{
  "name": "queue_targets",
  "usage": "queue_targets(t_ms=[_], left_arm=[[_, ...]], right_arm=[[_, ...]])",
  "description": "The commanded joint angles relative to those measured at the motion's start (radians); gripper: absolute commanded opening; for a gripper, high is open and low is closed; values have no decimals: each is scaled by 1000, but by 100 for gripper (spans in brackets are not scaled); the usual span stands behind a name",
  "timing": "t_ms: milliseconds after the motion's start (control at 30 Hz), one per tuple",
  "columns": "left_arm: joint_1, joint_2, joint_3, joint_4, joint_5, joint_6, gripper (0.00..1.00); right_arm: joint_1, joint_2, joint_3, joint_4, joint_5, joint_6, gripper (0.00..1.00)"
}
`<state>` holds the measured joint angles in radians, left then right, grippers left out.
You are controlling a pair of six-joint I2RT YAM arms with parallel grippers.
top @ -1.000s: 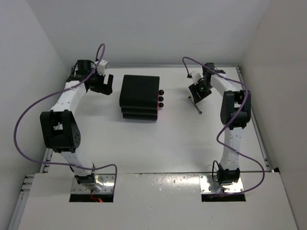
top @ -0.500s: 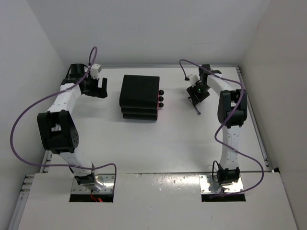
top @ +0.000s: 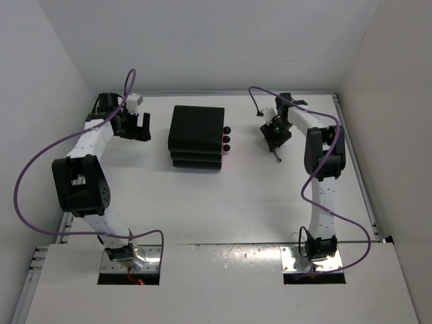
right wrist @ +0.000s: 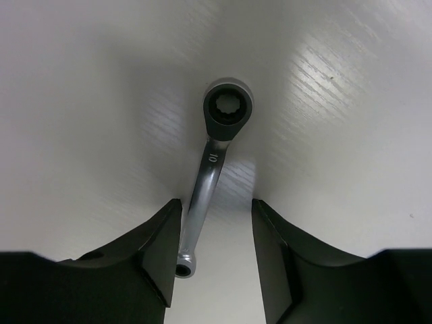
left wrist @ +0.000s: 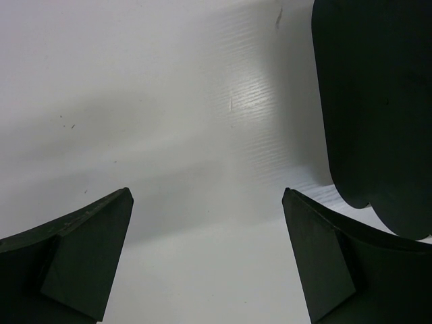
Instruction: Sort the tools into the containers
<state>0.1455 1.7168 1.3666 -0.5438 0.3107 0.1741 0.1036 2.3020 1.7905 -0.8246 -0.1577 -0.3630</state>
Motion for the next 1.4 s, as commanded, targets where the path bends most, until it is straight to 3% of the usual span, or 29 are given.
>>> queue_targets(t_ms=[0,267,400,533,733,833,967,1067,1367], left_arm=[[9,-48,-4,27,21,-8,100],[19,-57,-4,27,21,-8,100],[19,-77,-14,27,21,-18,100],[19,-114,-23,27,30,-36,100],[19,-167,-63,27,48,-54,100],[19,-177,-63,27,48,-64,100],[19,-195,-63,27,48,-73,100],[19,-204,-63,27,48,-73,100],[19,-204,-63,8,30,-73,100]], right_arm=[[15,-16,-17,-8,39,30,46],[85,-6,-85,12,173,50,27],[85,17,-86,-24,173,59,10],[73,-76,-114,-70,130,81,1],[28,-317,-82,-152,-46,114,0],[28,-412,15,-188,-129,130,0],[70,-412,243,-242,-280,179,0],[132,-421,319,-208,-342,212,0],[315,-256,589,-107,-413,306,0]])
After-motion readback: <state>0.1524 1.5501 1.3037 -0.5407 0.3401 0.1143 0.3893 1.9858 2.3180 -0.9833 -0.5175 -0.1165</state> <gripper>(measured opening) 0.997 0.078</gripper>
